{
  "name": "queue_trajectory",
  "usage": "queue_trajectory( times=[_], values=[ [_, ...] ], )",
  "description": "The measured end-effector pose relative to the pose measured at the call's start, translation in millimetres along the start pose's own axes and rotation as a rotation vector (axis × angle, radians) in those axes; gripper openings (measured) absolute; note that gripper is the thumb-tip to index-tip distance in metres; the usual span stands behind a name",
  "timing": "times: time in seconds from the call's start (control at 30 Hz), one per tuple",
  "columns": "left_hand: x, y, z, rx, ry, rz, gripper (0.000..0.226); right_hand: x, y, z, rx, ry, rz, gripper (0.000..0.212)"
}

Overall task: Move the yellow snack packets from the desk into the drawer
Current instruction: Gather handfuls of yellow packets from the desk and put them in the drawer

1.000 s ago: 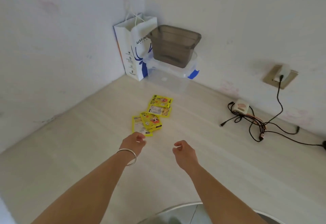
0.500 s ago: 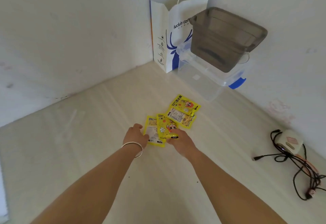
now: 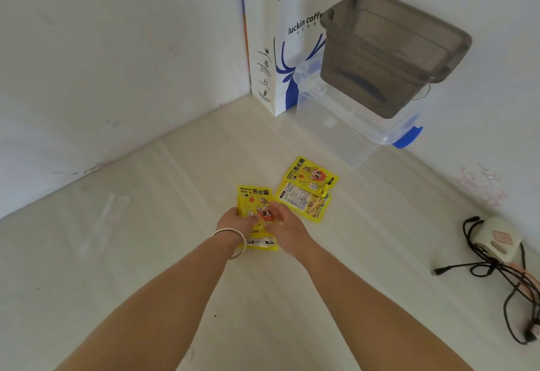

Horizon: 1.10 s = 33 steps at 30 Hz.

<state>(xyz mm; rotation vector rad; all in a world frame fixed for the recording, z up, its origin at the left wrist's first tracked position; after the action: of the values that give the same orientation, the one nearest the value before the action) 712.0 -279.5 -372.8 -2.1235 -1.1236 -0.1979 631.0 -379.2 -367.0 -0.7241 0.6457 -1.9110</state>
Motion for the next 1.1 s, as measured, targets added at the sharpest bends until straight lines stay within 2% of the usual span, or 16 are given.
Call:
queue_trajectory(
  times=[0.07, 0.17, 0.23, 0.37, 0.47, 0.53, 0.67, 0.87, 0.93, 1.0, 1.07, 1.1],
  values=[
    [0.7, 6.0, -1.5, 0.004, -0.052, -0.006, 0.03, 14.4, 2.4, 9.8, 0.024, -0.036, -0.127, 0.044],
    [1.3, 14.5, -5.4, -0.002, -0.052, -0.02, 0.031, 43.9, 2.9, 25.7, 0.118, -0.305, -0.438, 0.035],
    [1.3, 18.5, -9.0, -0.006, -0.031, -0.034, 0.03, 58.4, 8.5, 30.5, 0.137, -0.486, -0.542, 0.036],
    [3.0, 26.4, -13.2, -0.034, 0.011, -0.04, 0.03, 72.9, 29.4, 33.5, 0.081, -0.858, -0.507, 0.062],
    [4.7, 33.7, -13.8, -0.051, 0.025, -0.037, 0.03, 80.2, 45.3, 28.0, 0.025, -0.925, -0.432, 0.083],
    [3.9, 36.2, -15.3, -0.068, 0.023, -0.027, 0.029, 81.0, 51.5, 24.2, 0.006, -0.938, -0.417, 0.086],
    [0.5, 39.4, -17.2, -0.1, 0.026, -0.007, 0.029, 77.6, 54.2, 28.8, 0.031, -1.044, -0.491, 0.081],
    [-2.6, 40.9, -18.8, -0.106, 0.036, -0.018, 0.028, 58.1, 50.3, 39.6, 0.075, -1.252, -0.552, 0.053],
    [-2.7, 39.7, -18.2, -0.101, 0.027, -0.012, 0.025, 59.0, 47.2, 39.3, 0.11, -1.256, -0.558, 0.052],
    [-2.3, 38.0, -18.0, -0.095, 0.01, -0.005, 0.02, 66.9, 44.0, 37.0, 0.088, -1.152, -0.554, 0.048],
    [-2.2, 35.8, -19.1, -0.089, -0.012, 0.0, 0.021, 79.4, 40.8, 33.5, 0.006, -0.932, -0.548, 0.037],
    [-2.2, 34.4, -20.1, -0.087, -0.023, 0.003, 0.024, 86.8, 40.5, 29.1, -0.066, -0.74, -0.524, 0.035]
  ],
)
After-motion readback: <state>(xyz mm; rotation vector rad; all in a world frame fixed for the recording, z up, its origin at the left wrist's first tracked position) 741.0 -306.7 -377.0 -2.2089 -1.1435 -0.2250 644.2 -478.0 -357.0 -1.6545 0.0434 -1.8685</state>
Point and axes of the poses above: each hand's wrist, its own y-axis towards the middle knuckle, its own x-axis out of the back of the hand, z = x × y, the point moved 5 cm from there along y, towards the middle knuckle, and after that the axes turned 11 degrees about -x, right-handed, at the moved point
